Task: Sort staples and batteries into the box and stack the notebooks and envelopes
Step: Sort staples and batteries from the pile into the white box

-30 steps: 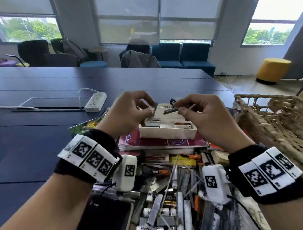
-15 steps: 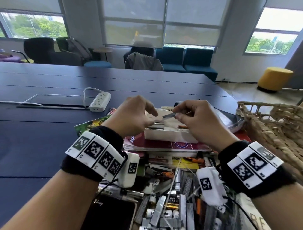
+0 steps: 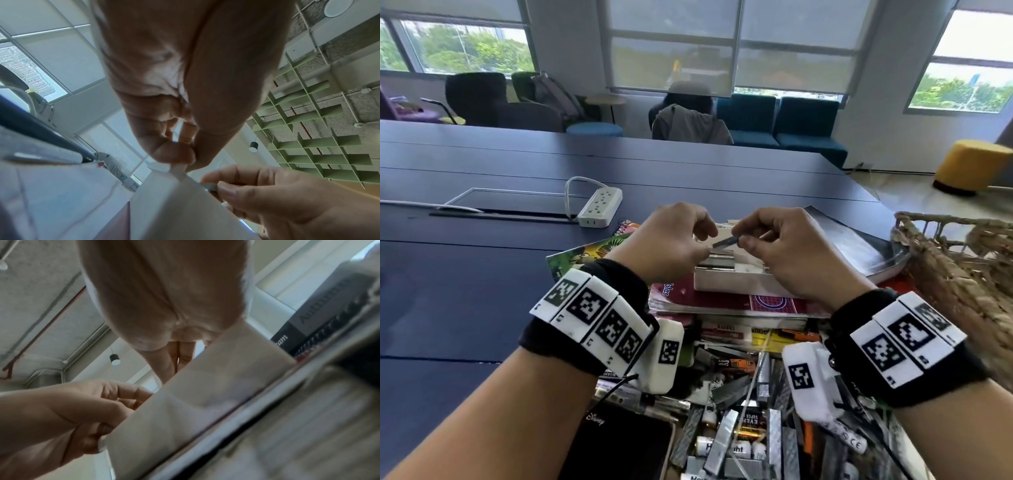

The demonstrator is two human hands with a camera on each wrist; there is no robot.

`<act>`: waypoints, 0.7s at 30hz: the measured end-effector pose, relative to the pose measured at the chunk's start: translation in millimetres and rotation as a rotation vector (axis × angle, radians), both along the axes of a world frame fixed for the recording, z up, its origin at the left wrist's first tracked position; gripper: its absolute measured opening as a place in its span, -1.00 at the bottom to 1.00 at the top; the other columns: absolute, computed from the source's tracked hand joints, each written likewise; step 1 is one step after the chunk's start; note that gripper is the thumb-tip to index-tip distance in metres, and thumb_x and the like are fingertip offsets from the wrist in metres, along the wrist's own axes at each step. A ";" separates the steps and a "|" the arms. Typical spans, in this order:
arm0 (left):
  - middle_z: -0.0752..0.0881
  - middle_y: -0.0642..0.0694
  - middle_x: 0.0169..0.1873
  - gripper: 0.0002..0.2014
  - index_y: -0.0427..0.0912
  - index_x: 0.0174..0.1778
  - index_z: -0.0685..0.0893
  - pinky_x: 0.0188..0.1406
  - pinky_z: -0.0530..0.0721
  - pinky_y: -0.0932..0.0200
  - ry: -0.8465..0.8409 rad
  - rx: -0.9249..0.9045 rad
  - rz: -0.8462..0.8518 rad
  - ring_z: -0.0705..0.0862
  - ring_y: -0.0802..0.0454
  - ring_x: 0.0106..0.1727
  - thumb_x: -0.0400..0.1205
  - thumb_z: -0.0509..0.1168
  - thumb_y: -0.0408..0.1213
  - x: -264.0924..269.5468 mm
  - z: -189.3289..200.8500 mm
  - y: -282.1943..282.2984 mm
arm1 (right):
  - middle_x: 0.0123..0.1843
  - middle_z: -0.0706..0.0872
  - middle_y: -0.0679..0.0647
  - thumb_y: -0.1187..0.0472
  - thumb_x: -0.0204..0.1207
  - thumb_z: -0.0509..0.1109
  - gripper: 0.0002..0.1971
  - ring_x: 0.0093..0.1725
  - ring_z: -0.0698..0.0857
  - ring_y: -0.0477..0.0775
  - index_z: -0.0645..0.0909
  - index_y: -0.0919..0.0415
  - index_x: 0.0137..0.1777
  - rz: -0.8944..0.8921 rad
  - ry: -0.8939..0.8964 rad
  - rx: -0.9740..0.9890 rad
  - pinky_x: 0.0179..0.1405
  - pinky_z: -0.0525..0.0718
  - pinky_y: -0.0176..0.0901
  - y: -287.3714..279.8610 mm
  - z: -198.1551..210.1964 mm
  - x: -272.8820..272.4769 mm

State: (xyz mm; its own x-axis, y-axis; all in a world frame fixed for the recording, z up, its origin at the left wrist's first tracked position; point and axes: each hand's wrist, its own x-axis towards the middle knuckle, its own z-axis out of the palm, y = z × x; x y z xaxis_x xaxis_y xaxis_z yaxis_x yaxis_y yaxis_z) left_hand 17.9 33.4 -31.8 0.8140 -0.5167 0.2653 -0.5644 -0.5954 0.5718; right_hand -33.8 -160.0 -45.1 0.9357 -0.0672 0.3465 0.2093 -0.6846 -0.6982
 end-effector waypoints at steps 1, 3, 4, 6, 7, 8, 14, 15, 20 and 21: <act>0.78 0.03 -0.03 -0.77 -0.13 0.15 0.80 -0.28 0.49 0.65 0.007 -0.007 0.000 0.63 0.43 -0.26 0.60 0.41 -0.38 0.1 -0.4 -0.4 | -0.18 0.82 -0.17 0.15 0.59 0.55 -0.92 -0.17 0.69 -0.11 0.83 -0.08 -0.02 0.020 0.032 -0.032 -0.03 0.71 -0.02 1.3 -0.4 -1.8; 0.78 0.02 -0.04 -0.77 -0.15 0.14 0.80 -0.34 0.51 0.60 0.025 -0.023 -0.003 0.66 0.46 -0.35 0.60 0.40 -0.42 0.4 -1.7 -0.6 | -0.09 0.81 -0.33 0.05 0.57 0.56 -0.90 -0.01 0.69 -0.17 0.83 -0.17 0.04 0.041 0.102 -0.142 0.11 0.66 -0.03 5.2 -2.3 -5.9; 0.78 0.03 -0.05 -0.77 -0.14 0.13 0.79 -0.35 0.51 0.60 0.028 -0.023 -0.005 0.66 0.47 -0.37 0.60 0.40 -0.44 1.1 -2.4 -1.1 | -0.05 0.80 -0.35 0.02 0.56 0.56 -0.87 0.03 0.68 -0.18 0.83 -0.19 0.07 0.035 0.114 -0.175 0.15 0.64 -0.03 5.7 -2.6 -7.7; 0.78 0.07 -0.06 -0.76 -0.11 0.13 0.79 -0.30 0.50 0.63 0.020 -0.006 -0.003 0.69 0.39 -0.25 0.59 0.40 -0.44 1.7 -3.0 -0.9 | -0.03 0.80 -0.30 0.07 0.55 0.57 -0.85 0.03 0.70 -0.16 0.82 -0.15 0.09 0.011 0.073 -0.164 0.16 0.67 0.00 3.6 -0.5 -11.5; 0.78 0.07 -0.05 -0.76 -0.10 0.12 0.79 -0.26 0.51 0.63 0.019 -0.002 -0.003 0.69 0.36 -0.16 0.59 0.40 -0.44 2.3 -3.7 -0.3 | -0.05 0.81 -0.27 0.11 0.54 0.57 -0.86 0.00 0.72 -0.15 0.83 -0.12 0.07 -0.003 0.036 -0.140 0.15 0.70 -0.01 2.0 1.8 -14.3; 0.78 0.08 -0.05 -0.75 -0.09 0.12 0.79 -0.25 0.52 0.60 0.024 -0.004 -0.006 0.69 0.33 -0.12 0.59 0.40 -0.44 3.1 -3.9 0.0 | -0.08 0.81 -0.26 0.14 0.54 0.57 -0.87 -0.04 0.74 -0.15 0.83 -0.10 0.04 -0.018 0.005 -0.123 0.11 0.71 -0.03 0.4 4.7 -17.4; 0.79 0.04 0.00 -0.76 -0.08 0.12 0.79 0.03 0.68 0.31 0.026 0.017 -0.015 0.74 0.13 0.06 0.61 0.40 -0.45 3.2 -4.5 -0.4 | -0.20 0.81 -0.17 0.15 0.57 0.52 -0.91 -0.17 0.76 -0.12 0.80 -0.09 -0.11 0.042 -0.050 -0.185 -0.06 0.74 -0.05 -8.6 27.3 -42.2; 0.80 0.03 0.00 -0.76 -0.07 0.12 0.79 0.01 0.69 0.29 0.022 0.020 -0.015 0.74 0.12 0.05 0.62 0.40 -0.45 2.5 -4.2 -0.9 | -0.20 0.81 -0.19 0.14 0.56 0.52 -0.91 -0.17 0.75 -0.15 0.79 -0.10 -0.12 0.089 -0.025 -0.221 -0.08 0.73 -0.12 -11.3 32.6 -47.6; 0.75 0.10 -0.01 -0.75 0.04 0.12 0.77 -0.19 0.59 0.14 0.001 0.017 -0.029 0.65 0.28 -0.28 0.60 0.43 -0.38 -5.5 -0.6 -3.3 | -0.26 0.78 -0.17 0.09 0.56 0.55 -0.92 -0.28 0.71 -0.18 0.77 -0.09 -0.16 0.299 0.251 -0.408 -0.26 0.64 -0.33 -20.6 40.8 -74.6; 0.74 0.12 -0.02 -0.75 0.06 0.11 0.76 -0.25 0.52 0.19 -0.007 0.003 -0.046 0.59 0.32 -0.39 0.60 0.44 -0.36 -9.2 1.4 -4.3 | -0.28 0.77 -0.16 0.09 0.56 0.55 -0.92 -0.31 0.71 -0.16 0.77 -0.07 -0.17 0.318 0.297 -0.415 -0.29 0.66 -0.30 -21.3 39.1 -77.4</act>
State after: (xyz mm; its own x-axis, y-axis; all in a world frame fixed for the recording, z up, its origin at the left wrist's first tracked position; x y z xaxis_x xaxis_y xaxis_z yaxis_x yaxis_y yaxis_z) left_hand 8.7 29.0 -30.3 0.7878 -0.5542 0.2687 -0.5947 -0.5709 0.5660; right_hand -111.2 -181.3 -6.0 0.9486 0.3164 0.0049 0.2853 -0.8483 -0.4461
